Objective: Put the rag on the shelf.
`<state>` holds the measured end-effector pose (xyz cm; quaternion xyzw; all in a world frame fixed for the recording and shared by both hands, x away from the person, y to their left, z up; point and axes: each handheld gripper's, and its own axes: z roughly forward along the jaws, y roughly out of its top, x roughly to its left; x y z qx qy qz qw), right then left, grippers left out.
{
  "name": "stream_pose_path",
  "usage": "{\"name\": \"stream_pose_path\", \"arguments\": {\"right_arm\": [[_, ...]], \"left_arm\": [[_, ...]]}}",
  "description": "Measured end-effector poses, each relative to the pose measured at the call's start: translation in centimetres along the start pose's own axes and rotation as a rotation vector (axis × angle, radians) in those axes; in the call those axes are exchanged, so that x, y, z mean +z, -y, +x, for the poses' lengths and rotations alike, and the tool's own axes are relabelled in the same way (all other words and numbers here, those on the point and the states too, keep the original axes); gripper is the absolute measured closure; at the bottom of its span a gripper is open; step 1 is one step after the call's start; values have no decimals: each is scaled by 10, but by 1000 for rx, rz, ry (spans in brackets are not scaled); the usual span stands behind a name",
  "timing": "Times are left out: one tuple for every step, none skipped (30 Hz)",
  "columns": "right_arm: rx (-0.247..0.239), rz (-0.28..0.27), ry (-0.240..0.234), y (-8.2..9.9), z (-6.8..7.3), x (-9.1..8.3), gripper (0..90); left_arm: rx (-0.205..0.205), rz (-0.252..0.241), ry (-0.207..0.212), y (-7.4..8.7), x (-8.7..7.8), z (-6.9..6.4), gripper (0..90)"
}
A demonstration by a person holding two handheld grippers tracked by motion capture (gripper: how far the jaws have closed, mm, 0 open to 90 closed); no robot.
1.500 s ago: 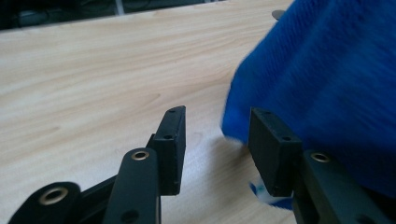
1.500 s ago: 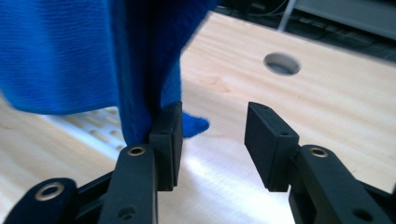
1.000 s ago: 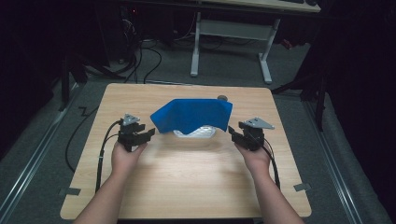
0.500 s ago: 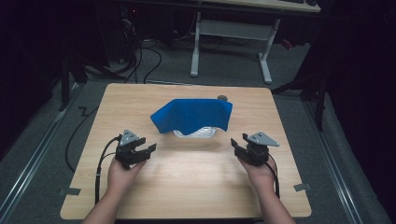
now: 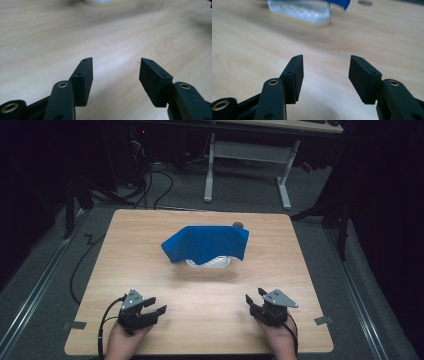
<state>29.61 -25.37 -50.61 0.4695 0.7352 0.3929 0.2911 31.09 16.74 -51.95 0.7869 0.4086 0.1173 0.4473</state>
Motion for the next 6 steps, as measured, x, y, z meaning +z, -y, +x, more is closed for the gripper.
{"name": "stream_pose_path", "arguments": {"right_arm": [[-2,14,-1,3,1,-1,464],[-8,25,-4,6,1,-1,466],[-11,31,-7,8,1,0,464],[-6,34,-8,8,0,0,462],[-3,33,-10,8,-1,1,457],[-1,27,-11,7,-1,1,453]], "left_arm": [[6,1,-4,3,-2,-2,453],[6,11,0,6,-2,-3,453],[7,15,1,7,-2,-3,453],[8,16,-1,7,-2,-3,453],[9,15,-6,7,-1,-3,453],[7,5,-9,6,-1,-2,453]]}}
